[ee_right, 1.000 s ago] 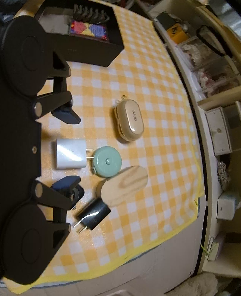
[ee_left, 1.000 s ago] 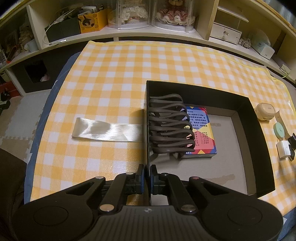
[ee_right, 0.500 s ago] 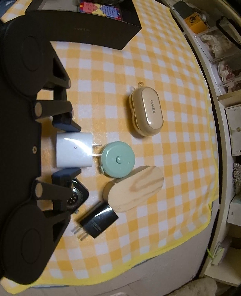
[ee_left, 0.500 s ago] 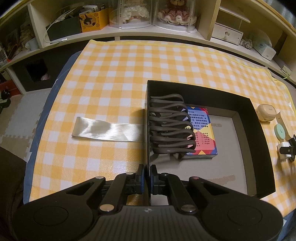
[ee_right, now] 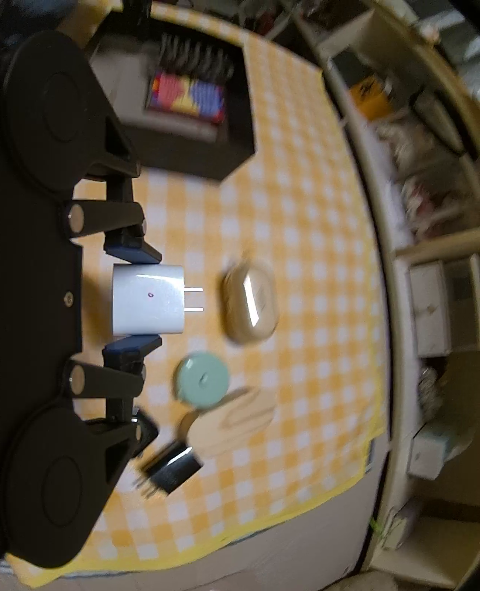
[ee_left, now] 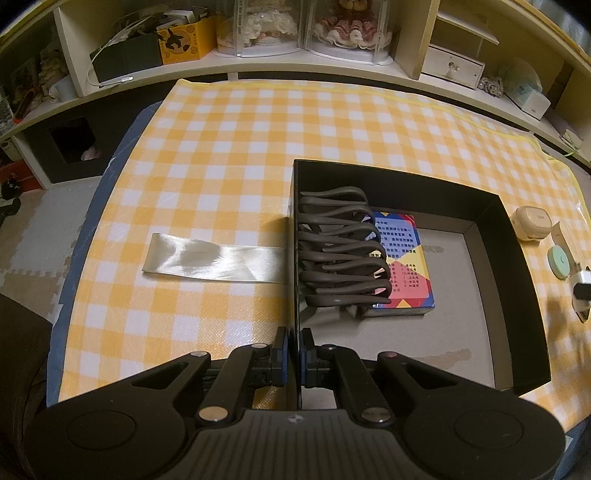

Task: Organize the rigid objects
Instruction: 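Place the white charger onto the card pack in the box, release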

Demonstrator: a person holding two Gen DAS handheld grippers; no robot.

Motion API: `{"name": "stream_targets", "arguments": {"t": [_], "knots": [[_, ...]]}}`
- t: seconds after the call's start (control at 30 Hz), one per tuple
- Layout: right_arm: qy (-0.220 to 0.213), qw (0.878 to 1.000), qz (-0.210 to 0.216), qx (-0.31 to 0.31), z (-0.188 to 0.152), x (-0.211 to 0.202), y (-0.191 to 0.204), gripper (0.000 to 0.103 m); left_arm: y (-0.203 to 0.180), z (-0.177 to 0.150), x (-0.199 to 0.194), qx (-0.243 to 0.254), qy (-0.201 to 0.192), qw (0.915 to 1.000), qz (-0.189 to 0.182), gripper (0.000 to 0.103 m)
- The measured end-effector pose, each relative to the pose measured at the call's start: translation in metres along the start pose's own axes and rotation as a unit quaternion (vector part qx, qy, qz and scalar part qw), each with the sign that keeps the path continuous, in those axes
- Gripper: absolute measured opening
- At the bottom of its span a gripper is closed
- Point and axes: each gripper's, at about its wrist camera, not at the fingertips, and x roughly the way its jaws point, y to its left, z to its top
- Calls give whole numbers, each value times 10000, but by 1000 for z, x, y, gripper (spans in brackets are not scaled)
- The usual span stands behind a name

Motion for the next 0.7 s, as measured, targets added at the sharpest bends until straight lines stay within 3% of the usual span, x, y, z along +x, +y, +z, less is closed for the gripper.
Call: {"name": "stream_targets", "arguments": {"t": [0.27,0.47,0.7], "knots": [[-346,9917,744,-985,13,-20,69,42,6,0,2,75,7,10000,3,6],[-187,9785,912,-1841,18,2,120,42,5,2,3,86,10,10000,-7,7],[87,9872,981,-1254,31,38,149,42,-4,2,2,95,1,10000,-9,7]]}}
